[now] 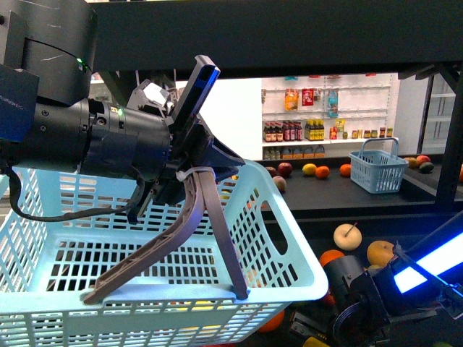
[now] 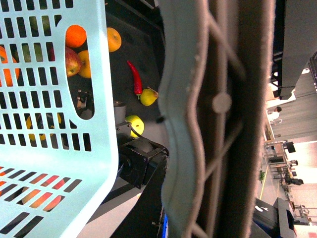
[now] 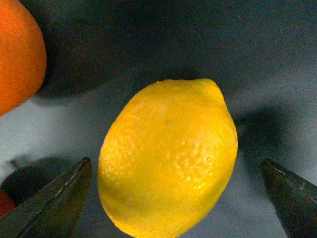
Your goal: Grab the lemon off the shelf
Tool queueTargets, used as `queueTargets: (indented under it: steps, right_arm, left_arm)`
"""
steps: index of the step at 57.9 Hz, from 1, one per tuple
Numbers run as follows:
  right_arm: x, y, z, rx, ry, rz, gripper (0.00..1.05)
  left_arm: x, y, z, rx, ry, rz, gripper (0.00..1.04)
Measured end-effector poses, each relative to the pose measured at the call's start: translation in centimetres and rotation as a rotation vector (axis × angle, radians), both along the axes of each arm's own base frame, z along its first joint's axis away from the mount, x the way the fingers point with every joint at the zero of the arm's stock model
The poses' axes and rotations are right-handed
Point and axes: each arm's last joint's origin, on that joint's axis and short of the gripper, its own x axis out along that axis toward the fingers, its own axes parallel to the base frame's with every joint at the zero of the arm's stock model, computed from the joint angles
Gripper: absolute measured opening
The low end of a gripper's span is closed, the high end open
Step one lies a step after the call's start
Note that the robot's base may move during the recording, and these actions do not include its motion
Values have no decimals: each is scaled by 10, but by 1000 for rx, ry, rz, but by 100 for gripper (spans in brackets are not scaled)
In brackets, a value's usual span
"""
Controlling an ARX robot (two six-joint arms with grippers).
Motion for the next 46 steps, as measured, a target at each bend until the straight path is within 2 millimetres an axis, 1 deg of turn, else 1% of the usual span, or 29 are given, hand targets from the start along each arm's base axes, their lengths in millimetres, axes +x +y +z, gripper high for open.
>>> queueTargets:
  steps: [7, 30, 34, 35, 43, 46]
  right_arm:
    - [0, 5, -8, -5, 20, 2, 102]
    - [14, 5, -16, -49, 21, -6, 102]
    - [16, 4, -19, -53, 23, -6, 96]
    - [17, 4, -19, -55, 23, -5, 93]
    - [21, 3, -18, -58, 15, 1, 77]
    - [21, 3, -18, -57, 17, 3, 74]
  left_arm:
    - [0, 0, 0, 0, 0, 0, 11]
    - [0, 0, 0, 0, 0, 0, 11]
    - [0, 0, 0, 0, 0, 0, 11]
    - [0, 0, 0, 0, 0, 0, 11]
    - [0, 0, 0, 0, 0, 0, 11]
    - [0, 0, 0, 0, 0, 0, 11]
